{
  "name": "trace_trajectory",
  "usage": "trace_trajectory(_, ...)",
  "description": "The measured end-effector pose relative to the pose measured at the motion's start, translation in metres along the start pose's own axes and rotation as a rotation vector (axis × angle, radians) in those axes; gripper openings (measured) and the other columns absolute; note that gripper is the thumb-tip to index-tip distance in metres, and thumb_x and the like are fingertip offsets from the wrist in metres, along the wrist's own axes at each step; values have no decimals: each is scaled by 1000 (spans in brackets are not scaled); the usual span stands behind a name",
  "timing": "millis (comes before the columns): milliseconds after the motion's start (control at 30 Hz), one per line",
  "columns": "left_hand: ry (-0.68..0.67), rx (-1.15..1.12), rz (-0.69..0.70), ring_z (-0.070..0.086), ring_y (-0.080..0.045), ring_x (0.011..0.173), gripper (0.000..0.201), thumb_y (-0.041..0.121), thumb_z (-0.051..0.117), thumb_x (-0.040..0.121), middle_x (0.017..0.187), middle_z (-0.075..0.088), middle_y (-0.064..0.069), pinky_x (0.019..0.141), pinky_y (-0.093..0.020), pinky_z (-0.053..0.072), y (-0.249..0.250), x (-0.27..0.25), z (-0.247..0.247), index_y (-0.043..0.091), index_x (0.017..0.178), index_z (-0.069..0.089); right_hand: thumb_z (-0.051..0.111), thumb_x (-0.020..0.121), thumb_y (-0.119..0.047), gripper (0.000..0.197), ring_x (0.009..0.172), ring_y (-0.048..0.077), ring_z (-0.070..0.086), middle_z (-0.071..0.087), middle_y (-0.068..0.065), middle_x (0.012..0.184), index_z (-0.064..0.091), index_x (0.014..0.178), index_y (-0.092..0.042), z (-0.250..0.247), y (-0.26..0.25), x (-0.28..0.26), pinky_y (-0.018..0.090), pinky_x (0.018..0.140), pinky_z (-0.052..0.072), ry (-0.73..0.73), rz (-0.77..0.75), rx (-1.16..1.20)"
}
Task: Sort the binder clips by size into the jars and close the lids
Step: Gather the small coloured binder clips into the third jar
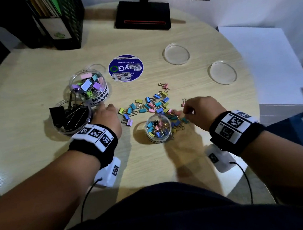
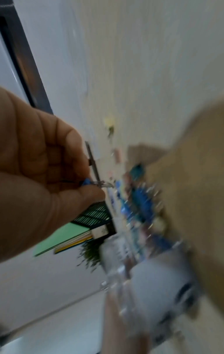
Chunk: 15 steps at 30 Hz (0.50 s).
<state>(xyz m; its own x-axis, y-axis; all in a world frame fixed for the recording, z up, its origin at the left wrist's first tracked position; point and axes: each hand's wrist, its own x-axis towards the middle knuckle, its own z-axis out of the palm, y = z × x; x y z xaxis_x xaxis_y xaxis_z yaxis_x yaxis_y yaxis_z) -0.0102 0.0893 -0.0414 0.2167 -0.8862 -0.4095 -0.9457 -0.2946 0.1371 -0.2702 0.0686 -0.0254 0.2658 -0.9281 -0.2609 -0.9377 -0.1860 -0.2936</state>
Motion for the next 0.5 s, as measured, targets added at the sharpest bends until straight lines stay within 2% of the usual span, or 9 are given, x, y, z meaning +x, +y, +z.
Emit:
trace_trajectory(100, -61, 127, 50, 40, -36, 125, 44, 4, 47, 82, 135, 37, -18, 101, -41, 39, 2, 5, 1, 5, 126, 44, 69, 80, -21, 6, 57, 0, 43, 48, -19, 63, 67, 84, -18, -13, -26, -10, 9, 55, 27, 158, -97, 187)
trace_trajectory(167, -61, 160, 105, 47, -34, 118, 41, 5, 47, 81, 126, 46, -17, 98, -43, 43, 4, 7, 3, 5, 122, 49, 73, 77, -22, 7, 55, -4, 43, 42, -22, 58, 67, 80, -20, -12, -39, -14, 9, 54, 29, 154, -126, 295)
trace_trajectory(267, -74, 182, 118, 48, -33, 119, 45, 4, 46, 84, 128, 47, -17, 99, -42, 43, 6, 7, 3, 6, 128, 48, 73, 78, -27, 8, 60, -2, 46, 51, -19, 65, 67, 80, -22, 1, -46, -15, 13, 58, 33, 45, -191, 275)
trace_trajectory(333, -68, 186, 123, 49, -34, 117, 41, 3, 45, 86, 125, 48, -18, 96, -42, 44, 6, 6, 2, 6, 126, 49, 71, 80, -32, 11, 71, 6, 51, 59, -12, 78, 69, 84, -22, 7, -44, -14, 22, 66, 39, 29, -227, 246)
trace_trajectory(400, -58, 188, 140, 51, -34, 112, 36, 1, 45, 86, 119, 52, -18, 90, -40, 44, 4, 4, 2, 6, 121, 50, 68, 82, -36, 16, 76, 9, 51, 58, -10, 80, 69, 86, -21, 8, -35, -11, 24, 69, 39, 94, -189, 254)
trace_trajectory(500, -47, 195, 164, 54, -33, 104, 32, -2, 46, 85, 111, 58, -16, 83, -39, 46, 3, 1, 0, 7, 115, 52, 62, 86, -36, 21, 83, 15, 55, 60, -4, 87, 69, 92, -17, 10, -5, 3, 26, 73, 42, 196, -34, 186)
